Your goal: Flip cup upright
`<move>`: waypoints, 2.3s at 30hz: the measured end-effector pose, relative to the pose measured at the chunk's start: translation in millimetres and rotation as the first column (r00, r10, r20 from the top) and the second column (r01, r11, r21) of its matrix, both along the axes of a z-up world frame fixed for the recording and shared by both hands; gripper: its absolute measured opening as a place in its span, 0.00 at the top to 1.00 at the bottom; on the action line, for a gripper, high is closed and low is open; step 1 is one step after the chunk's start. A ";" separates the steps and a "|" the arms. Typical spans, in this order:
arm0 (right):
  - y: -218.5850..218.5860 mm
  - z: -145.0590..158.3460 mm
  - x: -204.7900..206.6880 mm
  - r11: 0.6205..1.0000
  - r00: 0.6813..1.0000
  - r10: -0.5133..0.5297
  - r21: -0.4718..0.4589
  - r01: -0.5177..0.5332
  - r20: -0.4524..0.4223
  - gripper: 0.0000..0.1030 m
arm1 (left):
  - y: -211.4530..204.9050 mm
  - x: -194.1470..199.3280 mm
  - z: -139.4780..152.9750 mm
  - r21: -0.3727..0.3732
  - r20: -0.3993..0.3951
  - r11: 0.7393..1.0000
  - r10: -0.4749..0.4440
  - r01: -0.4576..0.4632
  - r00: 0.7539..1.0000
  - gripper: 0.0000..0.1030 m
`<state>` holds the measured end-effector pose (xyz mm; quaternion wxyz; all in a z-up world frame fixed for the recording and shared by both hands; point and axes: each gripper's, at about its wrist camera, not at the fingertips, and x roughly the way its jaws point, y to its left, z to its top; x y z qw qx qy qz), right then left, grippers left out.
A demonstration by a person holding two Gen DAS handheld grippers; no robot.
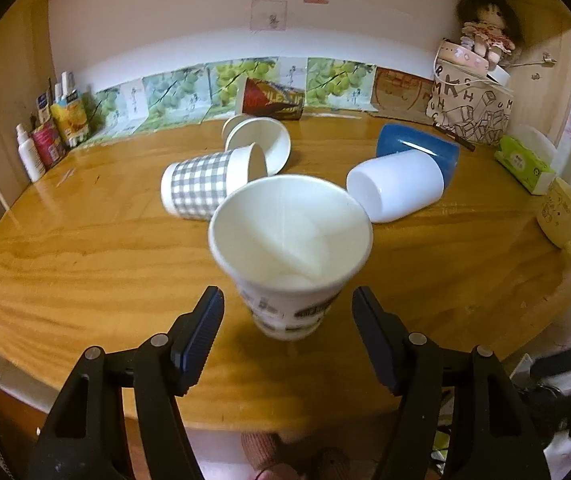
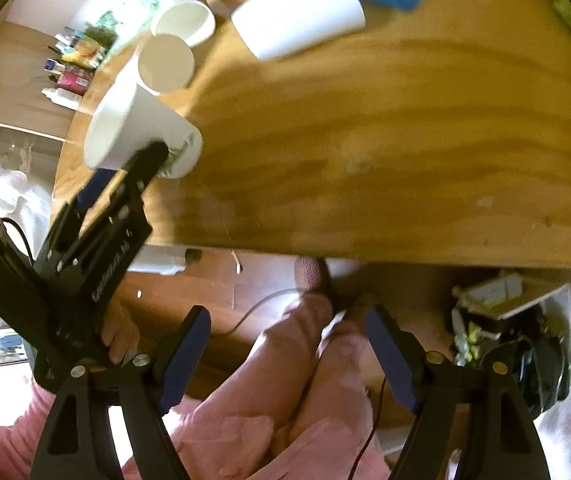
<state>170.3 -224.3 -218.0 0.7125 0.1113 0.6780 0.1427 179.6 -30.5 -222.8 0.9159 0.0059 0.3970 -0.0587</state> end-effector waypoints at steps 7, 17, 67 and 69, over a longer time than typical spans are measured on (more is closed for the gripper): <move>10.7 30.6 -8.9 0.998 0.982 0.001 -0.063 0.011 0.191 0.21 | 18.0 -18.6 12.4 -0.016 -0.117 0.999 0.045 -0.047 0.992 0.22; 48.1 89.6 -31.0 0.997 0.926 -0.002 -0.075 0.032 0.377 0.21 | 44.1 -36.5 67.4 -0.055 -0.268 0.994 0.073 -0.091 0.960 0.18; 88.9 222.5 -134.6 0.970 0.455 -0.124 0.011 0.242 0.882 0.02 | 79.3 -104.5 224.2 0.000 0.427 0.983 0.166 -0.184 0.889 0.01; 89.5 223.5 -134.2 0.969 0.444 -0.123 0.011 0.247 0.887 0.01 | 78.8 -103.6 224.9 0.003 0.435 0.984 0.157 -0.176 0.887 0.01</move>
